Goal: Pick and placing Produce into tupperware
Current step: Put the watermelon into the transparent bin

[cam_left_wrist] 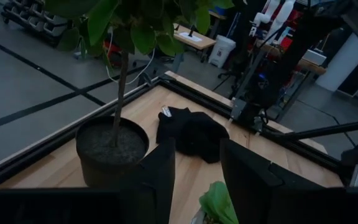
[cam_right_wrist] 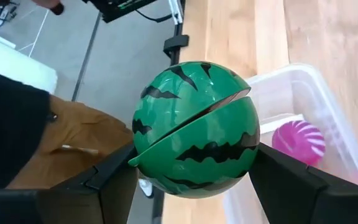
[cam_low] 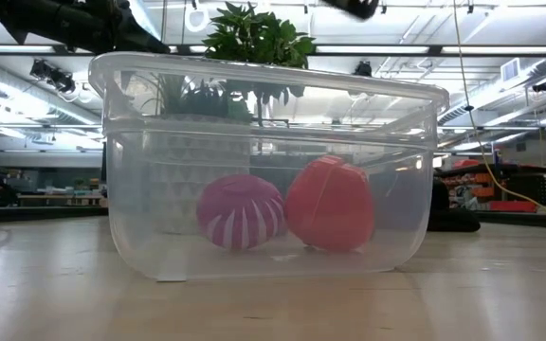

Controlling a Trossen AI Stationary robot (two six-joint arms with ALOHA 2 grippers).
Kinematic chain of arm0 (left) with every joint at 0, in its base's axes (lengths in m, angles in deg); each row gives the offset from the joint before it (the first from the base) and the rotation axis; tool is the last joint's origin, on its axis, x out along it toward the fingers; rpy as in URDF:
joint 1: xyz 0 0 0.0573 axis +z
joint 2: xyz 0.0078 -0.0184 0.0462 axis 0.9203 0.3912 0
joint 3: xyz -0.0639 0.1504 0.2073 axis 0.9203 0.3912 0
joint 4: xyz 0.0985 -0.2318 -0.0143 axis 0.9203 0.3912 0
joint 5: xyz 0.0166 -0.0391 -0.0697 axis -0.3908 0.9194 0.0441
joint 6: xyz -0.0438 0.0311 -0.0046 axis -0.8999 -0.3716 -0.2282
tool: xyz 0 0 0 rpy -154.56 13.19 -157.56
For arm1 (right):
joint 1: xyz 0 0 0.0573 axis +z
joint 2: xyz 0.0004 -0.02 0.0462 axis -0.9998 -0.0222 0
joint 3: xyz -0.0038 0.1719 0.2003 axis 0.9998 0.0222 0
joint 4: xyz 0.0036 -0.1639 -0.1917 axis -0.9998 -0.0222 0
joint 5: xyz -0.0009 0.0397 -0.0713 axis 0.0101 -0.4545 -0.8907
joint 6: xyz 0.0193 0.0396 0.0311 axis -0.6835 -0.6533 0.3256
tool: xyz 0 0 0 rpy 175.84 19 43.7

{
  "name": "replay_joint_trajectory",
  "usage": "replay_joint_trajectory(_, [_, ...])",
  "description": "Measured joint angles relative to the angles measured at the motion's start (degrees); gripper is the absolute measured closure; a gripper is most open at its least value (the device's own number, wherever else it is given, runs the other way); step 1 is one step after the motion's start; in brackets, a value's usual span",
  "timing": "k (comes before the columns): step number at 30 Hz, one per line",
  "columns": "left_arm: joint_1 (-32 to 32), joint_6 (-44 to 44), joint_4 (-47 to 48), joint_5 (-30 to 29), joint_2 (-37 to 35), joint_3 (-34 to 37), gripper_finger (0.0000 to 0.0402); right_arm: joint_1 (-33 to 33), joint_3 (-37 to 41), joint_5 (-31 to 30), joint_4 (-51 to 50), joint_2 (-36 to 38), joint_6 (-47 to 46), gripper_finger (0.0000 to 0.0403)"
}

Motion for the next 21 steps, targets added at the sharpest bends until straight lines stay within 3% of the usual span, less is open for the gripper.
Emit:
replay_joint_trajectory(9, [0.0,2.58,0.02,-0.02,0.02,0.0,0.0272,-3.0,-0.36,-0.47,5.12,-5.06,2.57,0.0121])
replay_joint_trajectory(13, [0.0,2.79,0.04,-0.02,0.02,0.0,0.0266,-3.88,-5.45,-0.64,3.99,-7.36,5.99,0.012])
replay_joint_trajectory(16, [0.0,3.07,0.07,-0.02,0.02,0.0,0.0264,-4.3,-11.53,-1.02,-0.3,-9.81,10.43,0.012])
replay_joint_trajectory(21, [0.0,3.95,0.61,0.0,0.02,0.0,0.0268,-5.12,-21.08,-3.88,-15.73,-14.45,16.91,0.0121])
